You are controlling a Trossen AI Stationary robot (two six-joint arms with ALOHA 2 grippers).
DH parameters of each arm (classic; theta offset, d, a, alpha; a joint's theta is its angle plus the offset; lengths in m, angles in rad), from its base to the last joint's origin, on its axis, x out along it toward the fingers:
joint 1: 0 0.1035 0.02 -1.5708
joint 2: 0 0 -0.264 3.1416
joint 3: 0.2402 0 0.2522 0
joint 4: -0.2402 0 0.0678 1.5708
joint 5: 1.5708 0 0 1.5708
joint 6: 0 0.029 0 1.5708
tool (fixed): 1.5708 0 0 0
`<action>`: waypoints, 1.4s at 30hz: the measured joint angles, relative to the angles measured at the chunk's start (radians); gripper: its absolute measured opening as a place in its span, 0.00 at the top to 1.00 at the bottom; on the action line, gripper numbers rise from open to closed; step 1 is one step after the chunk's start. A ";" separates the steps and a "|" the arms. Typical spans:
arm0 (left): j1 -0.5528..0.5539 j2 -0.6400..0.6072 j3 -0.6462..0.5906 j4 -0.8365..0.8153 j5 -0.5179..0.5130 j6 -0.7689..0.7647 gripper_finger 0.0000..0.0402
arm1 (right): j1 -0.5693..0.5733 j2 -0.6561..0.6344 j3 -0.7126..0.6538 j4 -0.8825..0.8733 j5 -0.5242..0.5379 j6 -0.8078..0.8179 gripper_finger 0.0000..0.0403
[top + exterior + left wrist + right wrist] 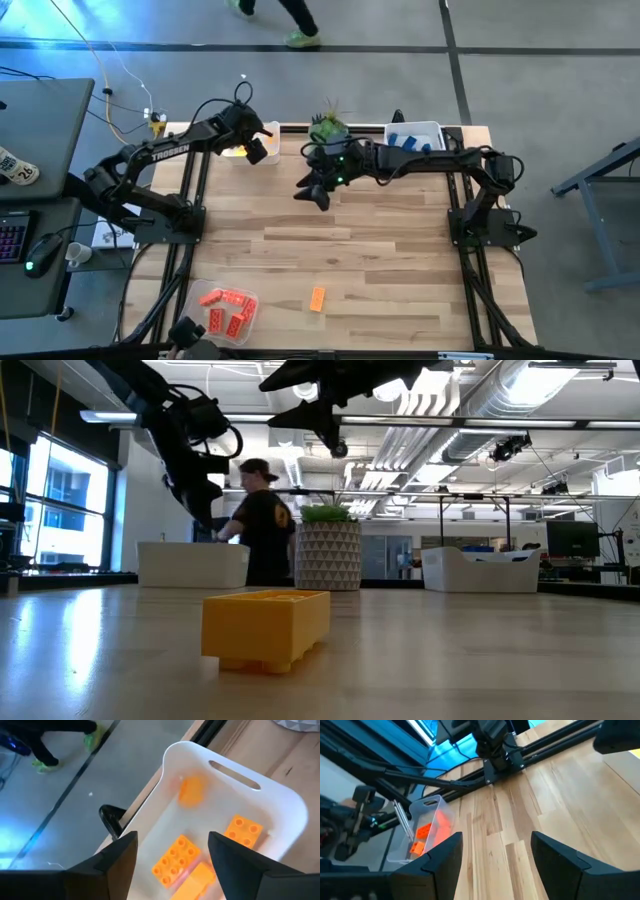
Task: Sort & place blocks by color
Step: Put the yellow game piece into the left white bin
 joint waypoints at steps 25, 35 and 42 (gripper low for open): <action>-0.383 -0.243 0.161 -0.456 0.370 -0.773 0.42 | 0.193 0.000 0.000 -0.145 -0.062 -0.593 0.45; -0.731 -0.346 0.161 -0.468 0.235 -1.141 0.42 | 0.318 0.057 0.000 -0.161 -0.063 -0.878 0.45; -0.875 -0.349 0.161 -0.469 0.132 -1.256 0.42 | 0.405 0.150 -0.001 -0.166 -0.042 -1.090 0.45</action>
